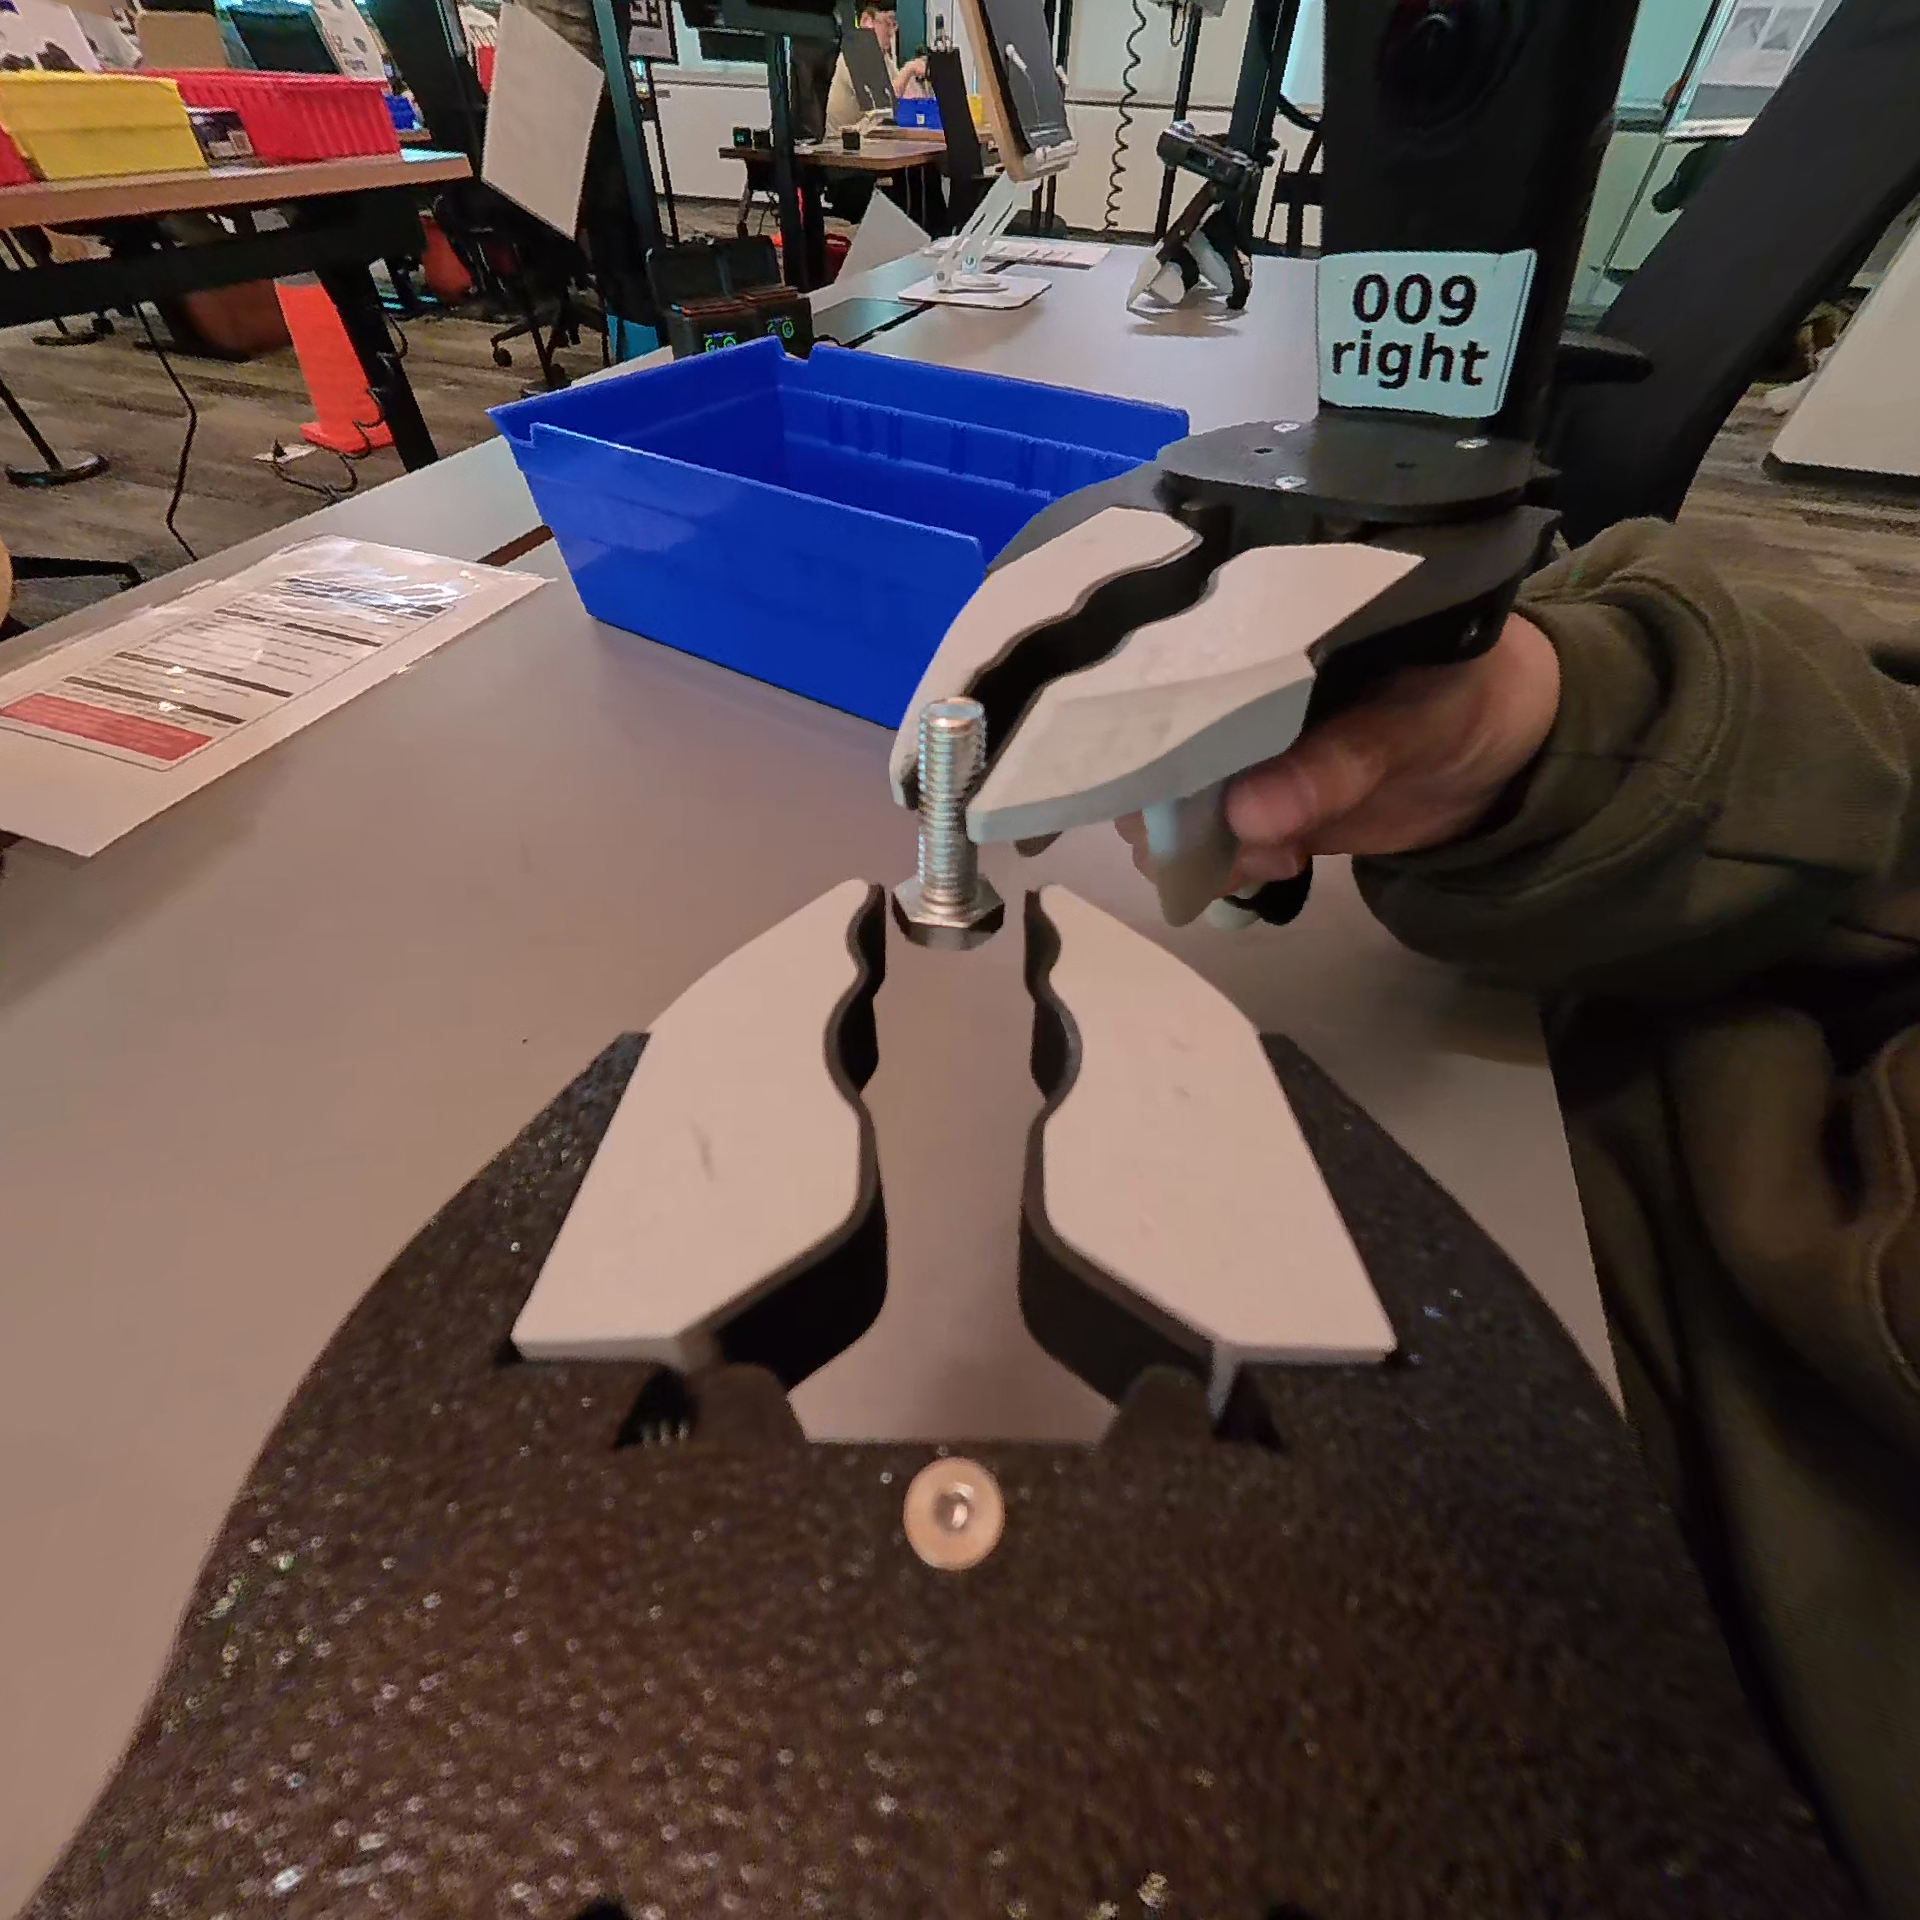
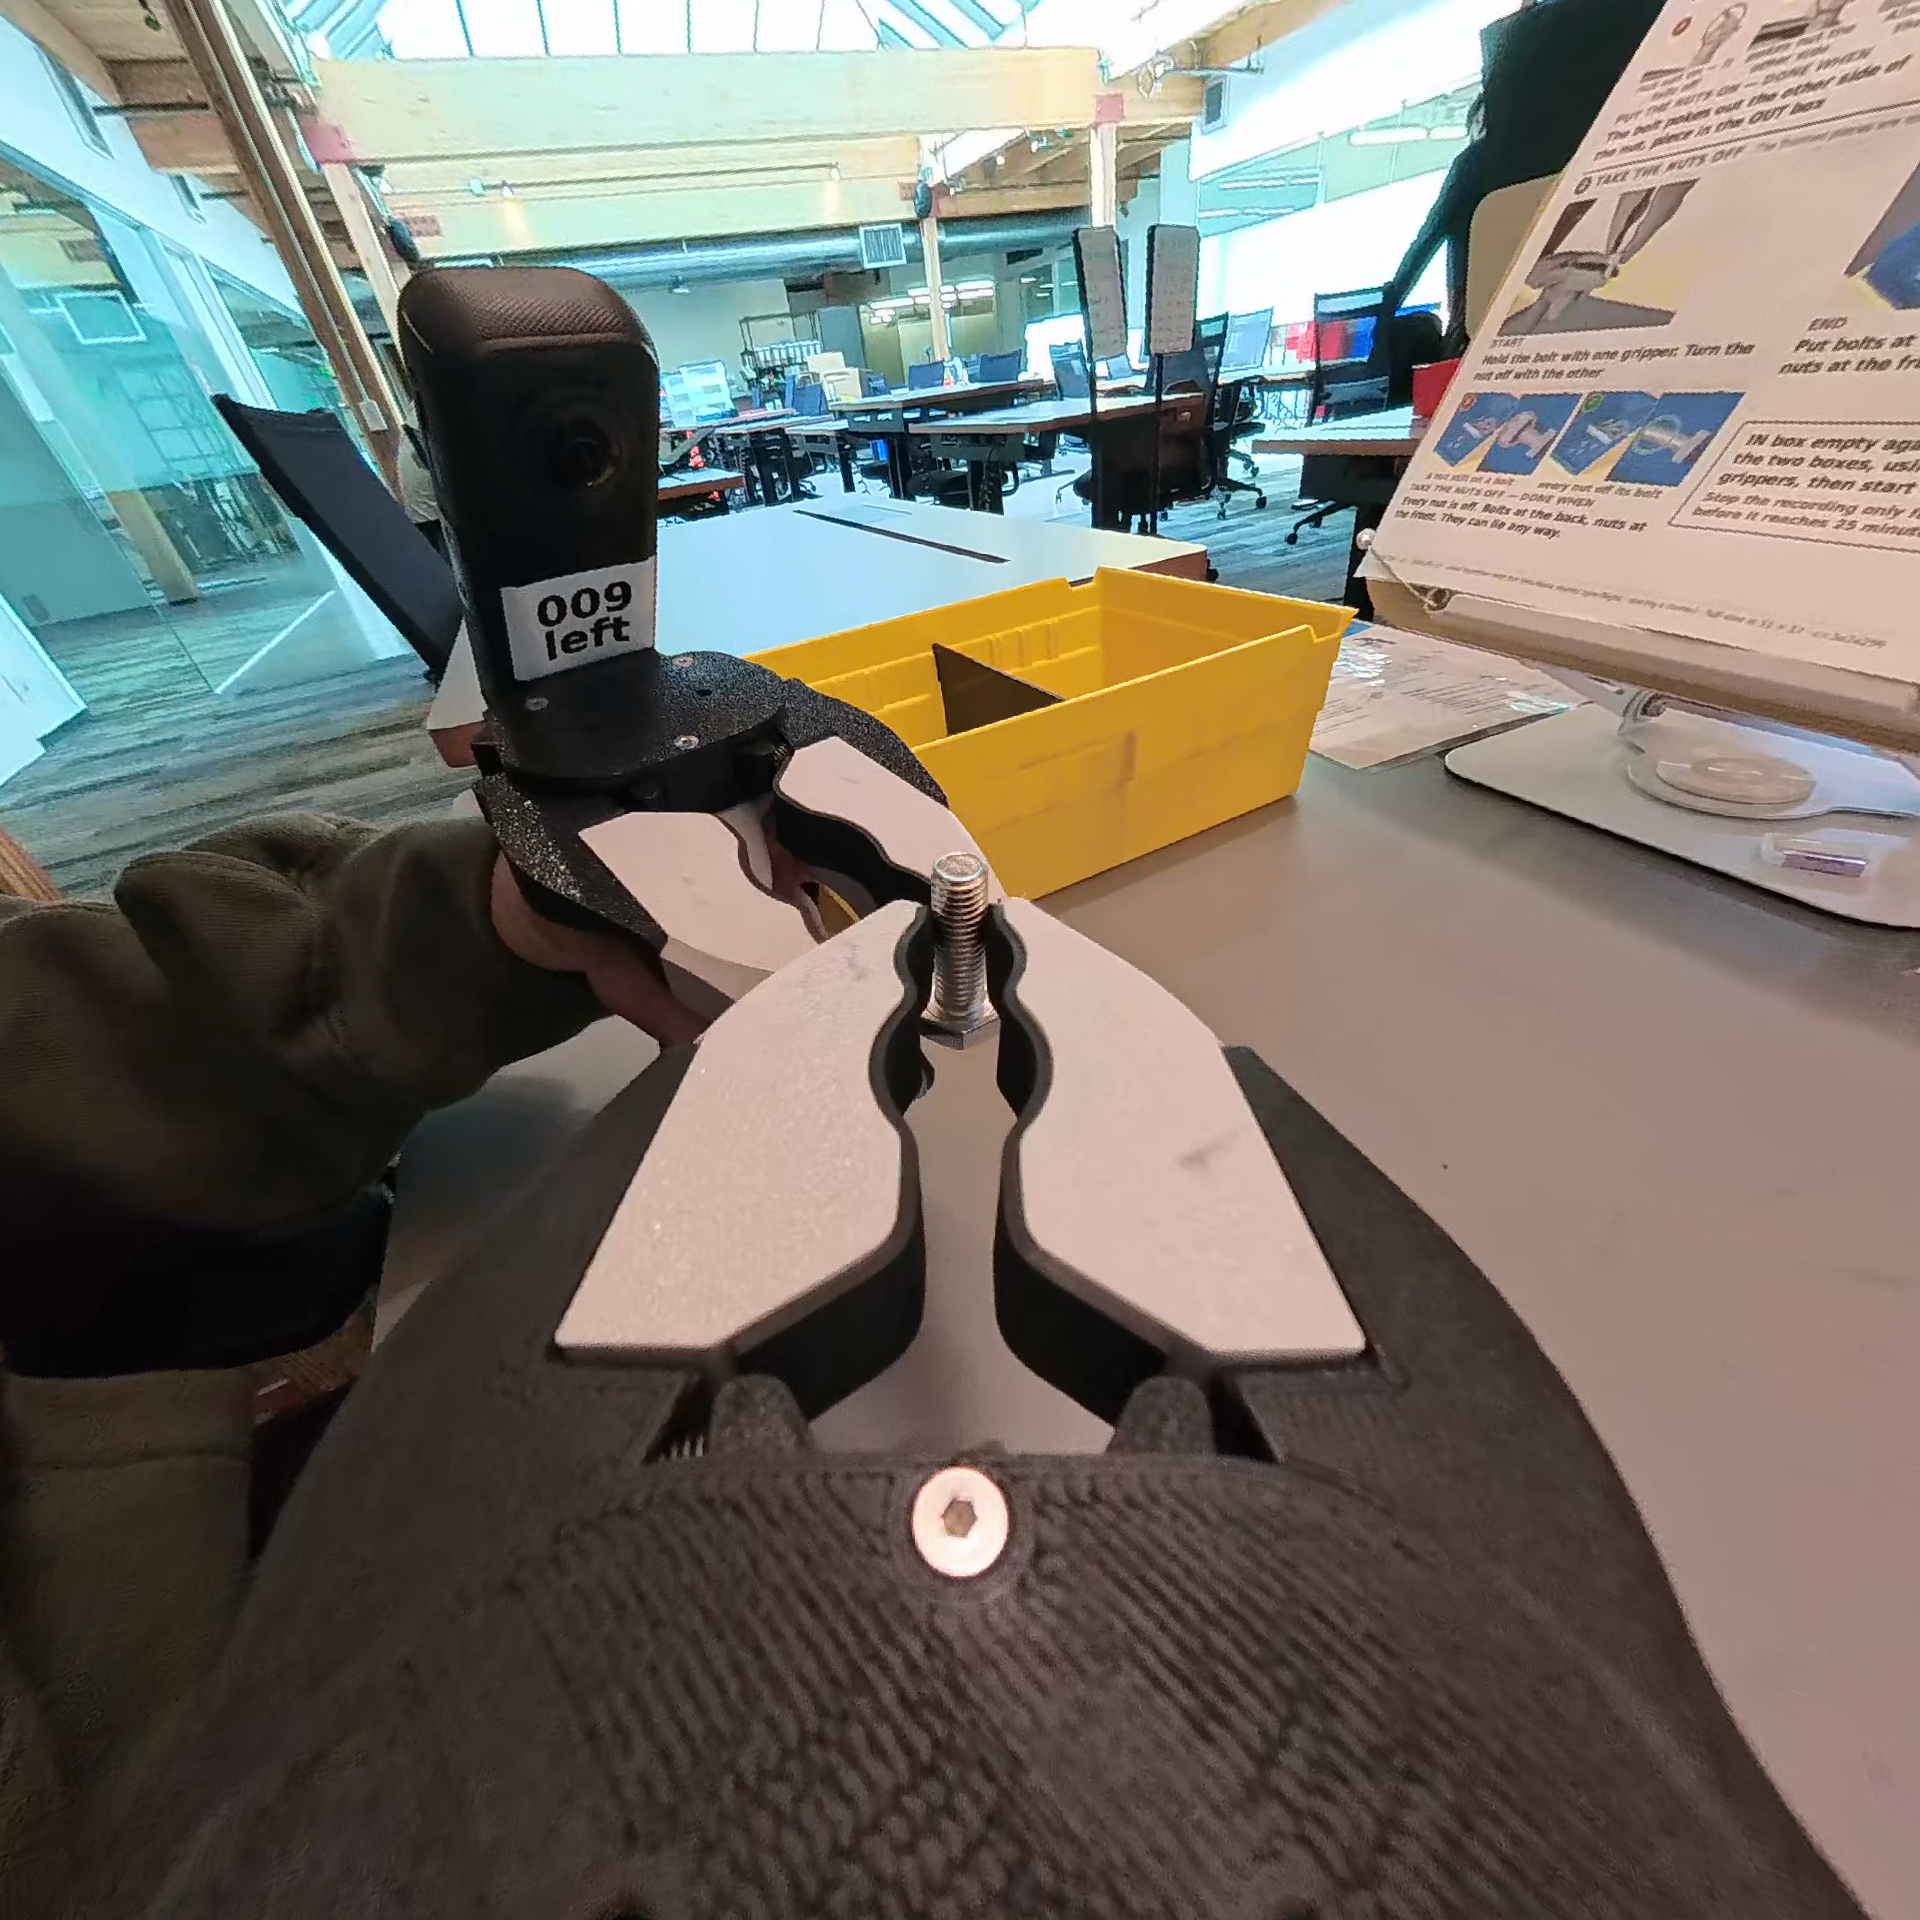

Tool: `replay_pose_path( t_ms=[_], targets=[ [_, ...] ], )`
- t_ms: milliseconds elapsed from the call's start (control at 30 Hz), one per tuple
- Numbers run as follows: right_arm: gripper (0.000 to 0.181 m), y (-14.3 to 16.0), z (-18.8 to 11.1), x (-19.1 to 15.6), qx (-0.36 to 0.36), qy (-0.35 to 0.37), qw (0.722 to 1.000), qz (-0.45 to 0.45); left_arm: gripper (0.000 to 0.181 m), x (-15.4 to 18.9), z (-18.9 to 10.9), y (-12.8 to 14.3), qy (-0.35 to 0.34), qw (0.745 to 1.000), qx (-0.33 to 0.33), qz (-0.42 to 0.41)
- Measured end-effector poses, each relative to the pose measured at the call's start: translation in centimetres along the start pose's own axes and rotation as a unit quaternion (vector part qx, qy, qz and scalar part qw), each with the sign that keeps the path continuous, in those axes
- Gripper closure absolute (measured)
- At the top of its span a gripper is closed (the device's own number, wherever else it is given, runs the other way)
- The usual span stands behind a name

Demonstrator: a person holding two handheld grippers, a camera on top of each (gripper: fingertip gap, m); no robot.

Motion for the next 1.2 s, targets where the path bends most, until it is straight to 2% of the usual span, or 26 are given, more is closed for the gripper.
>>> replay_pose_path(
  t_ms=[167, 267, 367, 500, 567, 667, 800, 867, 967, 1067, 1200],
  targets=[
    [0.172, 0.0, 0.2, -0.2, -0.004, -0.005, 1.000, -0.004, 0.161, 0.0, -0.2, 0.2, -0.006, 1.000, 0.002, -0.001],
    [0.172, -0.1, 0.0, 0.0, -0.022, 0.007, 0.999, -0.033, 0.155, -0.2, -0.4, 0.5, -0.016, 1.000, -0.008, 0.006],
    [0.172, 0.1, -0.5, 0.6, -0.065, 0.033, 0.992, -0.100, 0.151, -0.2, -0.9, 0.0, -0.032, 0.999, -0.009, 0.028],
    [0.172, 1.3, -0.9, 1.0, -0.151, 0.064, 0.957, -0.241, 0.161, 0.0, -1.3, -2.1, -0.041, 0.999, 0.013, 0.022],
    [0.172, 1.9, -0.6, 0.6, -0.173, 0.062, 0.944, -0.275, 0.163, 0.4, -0.9, -2.2, -0.032, 0.999, -0.005, 0.024],
    [0.172, 2.2, 0.1, -0.1, -0.175, 0.052, 0.941, -0.285, 0.164, 0.6, -0.3, -1.5, -0.034, 0.998, -0.040, 0.040],
    [0.172, 1.9, 0.1, -0.3, -0.170, 0.057, 0.943, -0.282, 0.172, 0.6, -0.3, -1.6, -0.035, 0.999, -0.020, 0.005],
    [0.172, 1.6, 0.0, -0.4, -0.158, 0.054, 0.949, -0.266, 0.171, 0.5, -0.5, -1.8, -0.037, 0.999, -0.009, -0.009],
    [0.172, 1.3, -0.1, -0.1, -0.153, 0.064, 0.949, -0.267, 0.160, -0.1, -0.7, -1.7, -0.058, 0.998, -0.015, -0.020],
    [0.172, 1.3, 0.1, -0.5, -0.151, 0.053, 0.949, -0.272, 0.166, 0.1, -0.5, -1.7, -0.046, 0.998, -0.010, -0.040],
    [0.172, 1.5, 0.2, -0.4, -0.155, 0.067, 0.948, -0.270, 0.166, -0.1, -0.5, -1.5, -0.060, 0.997, -0.019, -0.051]
  ],
)
Point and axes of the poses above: each gripper's, where its closed fingertips meet, z out along the fingers, y out of its underside, x = y × z across the jaws, the point moved 4 cm from there along -z, back along the fingers, and after that the axes turned 8 degrees about x, right-handed, at the moved point
